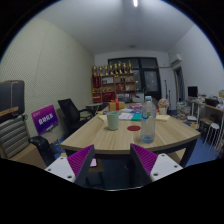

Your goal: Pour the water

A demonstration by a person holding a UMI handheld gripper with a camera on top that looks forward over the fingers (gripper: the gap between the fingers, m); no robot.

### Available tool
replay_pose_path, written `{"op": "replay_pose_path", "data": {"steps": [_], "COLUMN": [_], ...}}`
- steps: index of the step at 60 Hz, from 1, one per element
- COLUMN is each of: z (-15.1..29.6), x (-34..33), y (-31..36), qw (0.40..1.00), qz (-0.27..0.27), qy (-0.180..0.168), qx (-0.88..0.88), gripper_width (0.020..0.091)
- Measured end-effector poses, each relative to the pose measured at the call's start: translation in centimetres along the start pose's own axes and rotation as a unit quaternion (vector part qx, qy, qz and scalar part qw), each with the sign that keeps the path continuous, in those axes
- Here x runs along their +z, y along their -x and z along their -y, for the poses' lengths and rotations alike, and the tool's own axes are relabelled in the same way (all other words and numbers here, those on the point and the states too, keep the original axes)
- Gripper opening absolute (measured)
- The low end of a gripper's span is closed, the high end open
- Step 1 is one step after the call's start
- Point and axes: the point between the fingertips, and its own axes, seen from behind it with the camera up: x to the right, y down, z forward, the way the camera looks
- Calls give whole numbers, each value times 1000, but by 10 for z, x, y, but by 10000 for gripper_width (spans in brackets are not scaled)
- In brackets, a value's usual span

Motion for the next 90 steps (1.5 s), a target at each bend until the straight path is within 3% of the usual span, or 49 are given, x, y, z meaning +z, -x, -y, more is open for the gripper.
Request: {"op": "replay_pose_path", "data": {"steps": [23, 50, 71, 80, 83, 90], "z": [13, 47, 41, 40, 39, 41], "x": [33, 140, 206, 231, 238, 243], "y": [-47, -157, -174, -181, -184, -184], "qw": [999, 991, 991, 991, 991, 992], "qz": [-30, -114, -108, -107, -112, -104], "qy": [-36, -61, -60, -50, -48, -60], "qx": [-20, -45, -51, -57, -61, -51], "gripper_width": [798, 799, 803, 759, 619, 588]}}
